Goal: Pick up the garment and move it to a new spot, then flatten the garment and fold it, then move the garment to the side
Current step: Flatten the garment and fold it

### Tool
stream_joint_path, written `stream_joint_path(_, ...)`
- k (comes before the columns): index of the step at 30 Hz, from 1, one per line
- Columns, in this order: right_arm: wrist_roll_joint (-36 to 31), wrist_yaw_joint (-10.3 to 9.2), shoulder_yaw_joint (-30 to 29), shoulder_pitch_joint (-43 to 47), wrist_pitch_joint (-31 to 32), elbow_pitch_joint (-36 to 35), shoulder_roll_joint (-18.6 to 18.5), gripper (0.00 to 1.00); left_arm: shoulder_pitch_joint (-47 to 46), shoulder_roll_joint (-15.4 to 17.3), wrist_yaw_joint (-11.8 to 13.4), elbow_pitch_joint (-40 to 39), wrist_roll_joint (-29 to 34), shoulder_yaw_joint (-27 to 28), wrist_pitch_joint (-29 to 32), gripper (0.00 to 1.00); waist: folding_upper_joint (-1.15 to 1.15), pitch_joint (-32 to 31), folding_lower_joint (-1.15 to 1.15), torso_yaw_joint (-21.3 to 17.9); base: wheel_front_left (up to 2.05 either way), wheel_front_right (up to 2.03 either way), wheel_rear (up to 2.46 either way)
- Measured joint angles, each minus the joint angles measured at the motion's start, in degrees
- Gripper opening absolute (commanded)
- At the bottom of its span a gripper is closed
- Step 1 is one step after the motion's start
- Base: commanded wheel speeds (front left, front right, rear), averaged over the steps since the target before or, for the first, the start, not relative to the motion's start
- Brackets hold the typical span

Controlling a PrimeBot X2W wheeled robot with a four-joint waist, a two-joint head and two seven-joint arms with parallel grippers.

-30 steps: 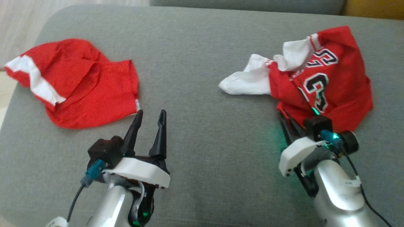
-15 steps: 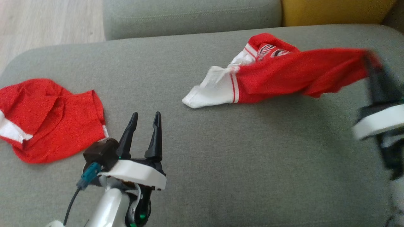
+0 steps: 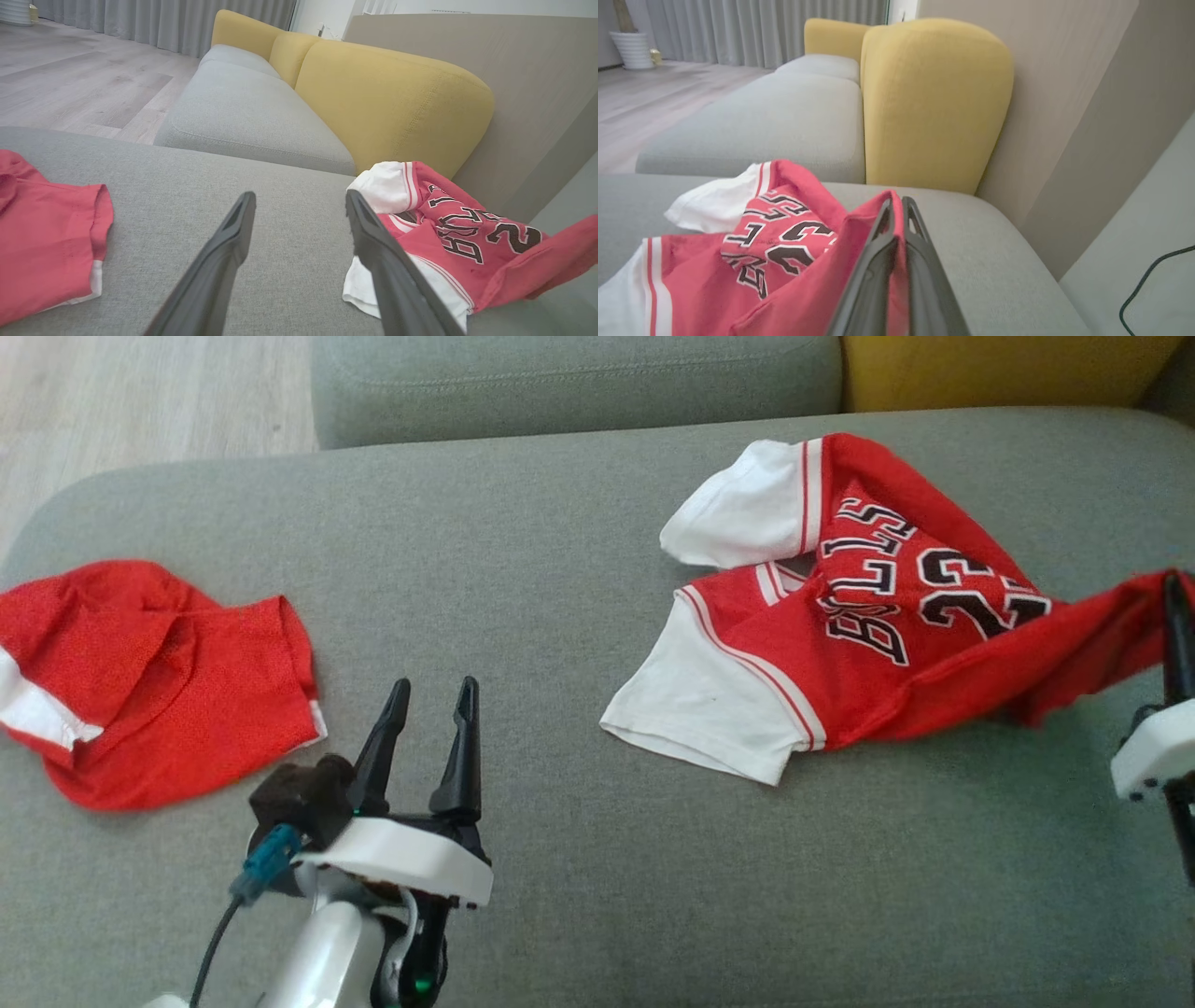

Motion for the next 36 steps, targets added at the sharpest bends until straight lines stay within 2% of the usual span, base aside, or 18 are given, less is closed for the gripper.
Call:
stream_joint_path(6,-4.65,0.00,-1.09,-2.82,-1.19,8.91,-3.07,0.00,-0.18,0.00,-0.53,0.24,0.44,-0.71,0.00,1.00,0.00,1.13,0.00,1.30,0.00,0.00,0.00)
stream_joint_path(7,-5.44,0.00,-1.62,-3.44,-0.76,9.79,-3.25,0.38,-0.21,0.00,-0.52,0.24,0.44,-0.80,0.00,1.00,0.00,1.27,0.00,1.59,0.00,0.00,0.00)
stream_joint_path(8,-6.33,0.00,-2.24,-3.81,-0.14,10.34,-3.23,1.00,-0.21,0.00,-0.51,0.24,0.44,-0.85,0.00,1.00,0.00,1.42,0.00,1.84,0.00,0.00,0.00)
stream_joint_path(12,-9.07,0.00,-6.17,-3.54,1.13,10.42,-1.25,1.00,-0.27,0.00,-0.49,0.24,0.44,-0.83,0.00,1.00,0.00,2.16,0.00,2.36,0.00,0.00,0.00)
stream_joint_path(18,-10.98,0.00,-9.67,-2.37,-0.98,3.96,5.43,1.00,-0.27,0.00,-0.45,0.32,0.44,-0.34,0.00,1.00,0.00,2.16,0.00,1.33,0.00,0.00,0.00)
stream_joint_path(21,-10.72,0.00,-8.64,-1.06,-2.90,0.62,7.59,1.00,-0.32,0.00,-0.45,0.31,0.44,-0.23,0.00,1.00,0.00,1.90,0.00,0.22,0.00,0.00,0.00)
stream_joint_path(27,-6.12,0.00,-3.61,1.31,-7.73,-4.70,10.55,1.00,-0.83,0.00,-0.49,0.31,0.46,-0.10,0.00,1.00,0.00,1.39,0.00,-2.23,0.00,0.00,0.00)
stream_joint_path(33,-1.85,0.00,-0.96,7.91,-11.92,-4.24,12.09,1.00,-1.74,0.00,-0.64,1.23,0.46,-0.63,0.00,1.00,0.00,2.23,0.00,-4.50,0.00,0.00,0.00)
stream_joint_path(36,-0.30,0.00,-0.54,7.93,-13.62,-3.56,12.09,1.00,-2.85,0.00,-1.46,2.75,0.45,-1.87,0.00,1.00,0.00,3.11,0.00,-5.58,0.00,0.00,0.00)
